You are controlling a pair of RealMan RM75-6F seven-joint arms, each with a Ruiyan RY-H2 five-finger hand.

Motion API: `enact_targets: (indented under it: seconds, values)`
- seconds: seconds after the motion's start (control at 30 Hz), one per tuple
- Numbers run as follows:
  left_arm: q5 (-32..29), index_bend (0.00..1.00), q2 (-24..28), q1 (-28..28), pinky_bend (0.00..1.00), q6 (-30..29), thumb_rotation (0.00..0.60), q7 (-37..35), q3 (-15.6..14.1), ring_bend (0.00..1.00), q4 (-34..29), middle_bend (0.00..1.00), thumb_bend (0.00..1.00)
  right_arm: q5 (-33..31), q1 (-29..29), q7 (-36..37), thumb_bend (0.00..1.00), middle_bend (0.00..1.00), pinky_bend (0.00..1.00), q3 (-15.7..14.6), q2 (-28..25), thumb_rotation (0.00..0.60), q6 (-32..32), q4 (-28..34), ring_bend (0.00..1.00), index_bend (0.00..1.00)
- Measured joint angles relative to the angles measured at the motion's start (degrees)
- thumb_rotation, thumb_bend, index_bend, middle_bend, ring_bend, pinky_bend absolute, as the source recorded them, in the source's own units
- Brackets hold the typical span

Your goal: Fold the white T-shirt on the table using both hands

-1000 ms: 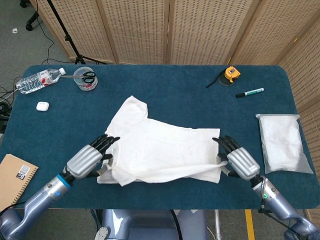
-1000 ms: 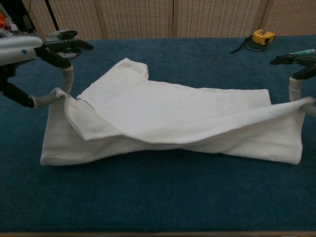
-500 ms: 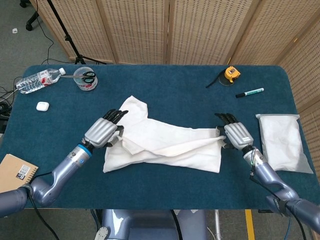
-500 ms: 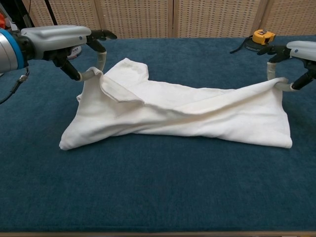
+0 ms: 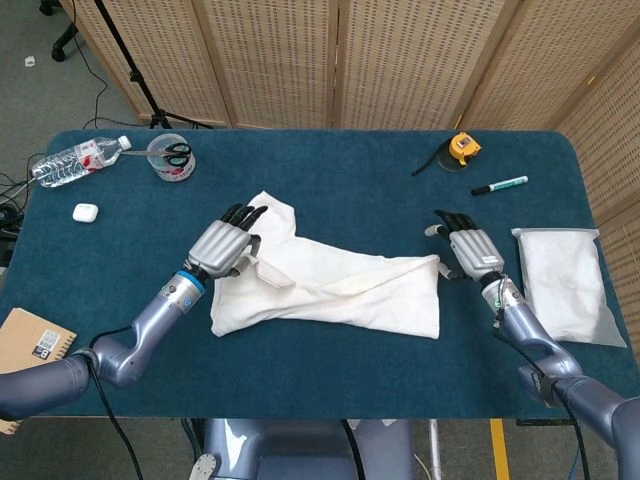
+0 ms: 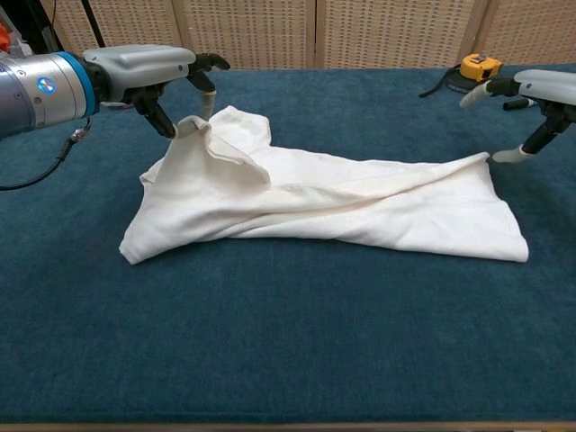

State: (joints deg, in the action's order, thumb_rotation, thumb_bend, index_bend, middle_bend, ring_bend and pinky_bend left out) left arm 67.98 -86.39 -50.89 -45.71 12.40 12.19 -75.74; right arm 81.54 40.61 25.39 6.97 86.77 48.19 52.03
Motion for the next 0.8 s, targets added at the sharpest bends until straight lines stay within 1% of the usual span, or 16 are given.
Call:
enact_targets:
  seconds: [0.13, 0.2, 0.33, 0.47, 0.63, 0.8]
  values:
    - [-0.49, 0.71, -1.38, -1.17, 0.00, 0.89, 0.600, -0.16, 0.30, 0.00, 2.55, 0.00, 0.61, -0.54, -1.71, -0.84, 0.10, 0.00, 0.00, 0.13, -3.20, 0.600, 2.17, 5.16, 0.00, 0.00]
    - [-0.70, 0.71, -2.16, -1.81, 0.00, 1.48, 0.600, -0.42, 0.42, 0.00, 4.12, 0.00, 0.61, -0.96, -3.11, -1.96, 0.10, 0.00, 0.00, 0.19, -5.35, 0.600, 3.98, 8.86, 0.00, 0.00]
    - [-0.84, 0.71, -3.44, -2.85, 0.00, 2.28, 0.600, -1.23, 0.68, 0.00, 6.98, 0.00, 0.61, -1.91, -6.98, -4.95, 0.10, 0.00, 0.00, 0.21, -9.22, 0.600, 9.40, 15.93, 0.00, 0.00]
    - [-1.30, 0.71, -4.86, -4.18, 0.00, 3.76, 0.600, -2.00, 1.04, 0.00, 10.80, 0.00, 0.61, -2.81, -12.64, -9.31, 0.10, 0.00, 0.00, -0.47, -12.61, 0.600, 16.40, 22.33, 0.00, 0.00]
    - [-2.33, 0.71, -6.72, -5.98, 0.00, 5.56, 0.600, -2.21, 1.56, 0.00, 15.74, 0.00, 0.61, -3.73, -17.89, -12.60, 0.10, 0.00, 0.00, -1.18, -14.24, 0.600, 22.38, 25.00, 0.00, 0.00]
    - [-4.32, 0.71, -8.07, -7.37, 0.00, 7.06, 0.600, -2.12, 2.46, 0.00, 19.84, 0.00, 0.61, -4.39, -19.28, -13.37, 0.10, 0.00, 0.00, -1.05, -14.96, 0.600, 23.10, 24.83, 0.00, 0.00]
